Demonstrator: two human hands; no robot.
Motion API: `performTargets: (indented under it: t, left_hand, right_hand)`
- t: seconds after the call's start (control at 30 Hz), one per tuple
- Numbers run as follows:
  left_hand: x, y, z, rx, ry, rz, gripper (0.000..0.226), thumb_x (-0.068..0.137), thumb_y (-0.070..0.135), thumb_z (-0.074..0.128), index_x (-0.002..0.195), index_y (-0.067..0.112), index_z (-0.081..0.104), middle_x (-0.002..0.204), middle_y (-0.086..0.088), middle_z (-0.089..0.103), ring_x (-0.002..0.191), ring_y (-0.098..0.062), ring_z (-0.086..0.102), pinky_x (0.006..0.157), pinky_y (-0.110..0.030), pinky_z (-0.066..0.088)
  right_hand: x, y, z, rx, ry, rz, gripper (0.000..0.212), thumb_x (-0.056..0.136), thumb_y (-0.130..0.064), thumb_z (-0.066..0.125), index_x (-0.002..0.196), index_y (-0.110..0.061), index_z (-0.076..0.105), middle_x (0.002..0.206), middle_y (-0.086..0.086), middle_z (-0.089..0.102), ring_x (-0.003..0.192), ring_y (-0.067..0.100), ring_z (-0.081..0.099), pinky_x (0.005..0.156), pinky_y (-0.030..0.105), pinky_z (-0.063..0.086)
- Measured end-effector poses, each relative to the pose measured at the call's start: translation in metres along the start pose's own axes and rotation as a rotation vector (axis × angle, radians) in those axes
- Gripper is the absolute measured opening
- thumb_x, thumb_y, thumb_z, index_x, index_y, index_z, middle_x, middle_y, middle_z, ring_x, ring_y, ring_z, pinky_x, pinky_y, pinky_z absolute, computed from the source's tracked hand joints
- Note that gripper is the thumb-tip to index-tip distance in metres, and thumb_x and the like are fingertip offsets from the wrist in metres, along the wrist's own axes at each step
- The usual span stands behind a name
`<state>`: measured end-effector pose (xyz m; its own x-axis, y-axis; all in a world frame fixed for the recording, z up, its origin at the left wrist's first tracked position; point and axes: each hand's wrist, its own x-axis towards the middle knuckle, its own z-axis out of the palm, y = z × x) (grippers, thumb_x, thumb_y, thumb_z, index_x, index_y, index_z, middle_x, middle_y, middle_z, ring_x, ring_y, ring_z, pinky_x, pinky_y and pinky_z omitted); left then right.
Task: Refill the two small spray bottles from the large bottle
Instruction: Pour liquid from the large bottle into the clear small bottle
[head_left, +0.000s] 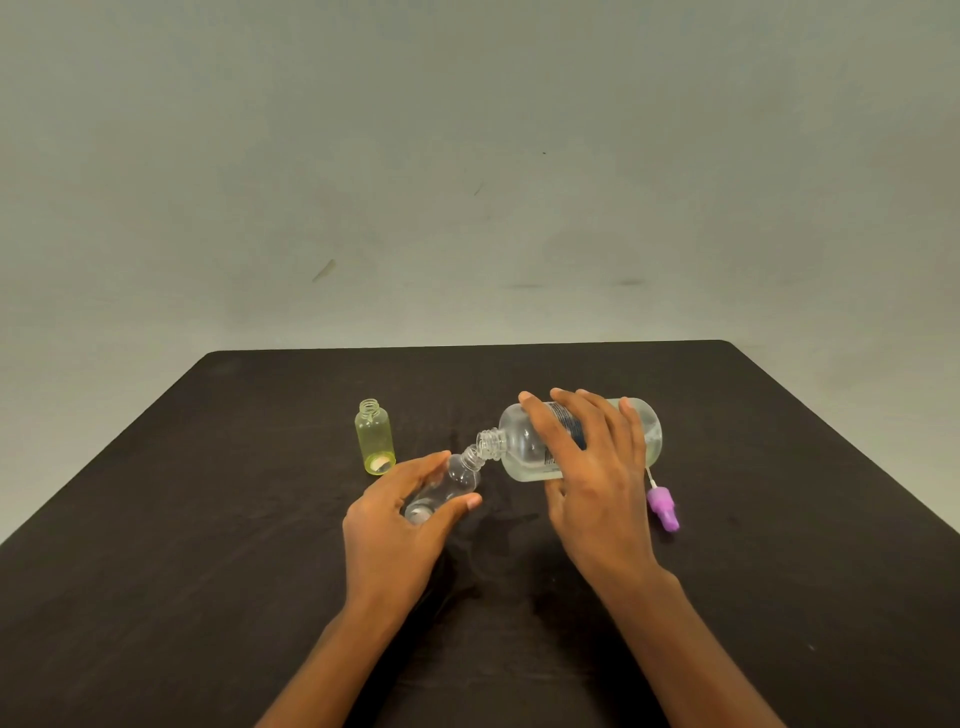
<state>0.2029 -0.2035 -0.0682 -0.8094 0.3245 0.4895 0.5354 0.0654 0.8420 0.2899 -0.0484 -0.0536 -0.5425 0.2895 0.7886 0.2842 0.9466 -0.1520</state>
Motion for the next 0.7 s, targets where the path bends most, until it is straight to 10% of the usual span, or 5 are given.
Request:
performTargets:
  t: [0.7]
  left_hand:
    - [-0.0001,-0.0002,-0.0005,0.007,-0.011,-0.008,0.044,0.060,0.027,0.084,0.101,0.030,0.069,0.093,0.016,0.070,0.091,0.005,0.064,0.084,-0.015,0.050]
  right_hand:
    - [0.0003,-0.0002,0.0004,0.003,0.021,-0.005,0.091,0.061,0.010,0.079,0.135,-0.030,0.043,0.125,0.005,0.057,0.124,0.022,0.043,0.115,0.041,0.017]
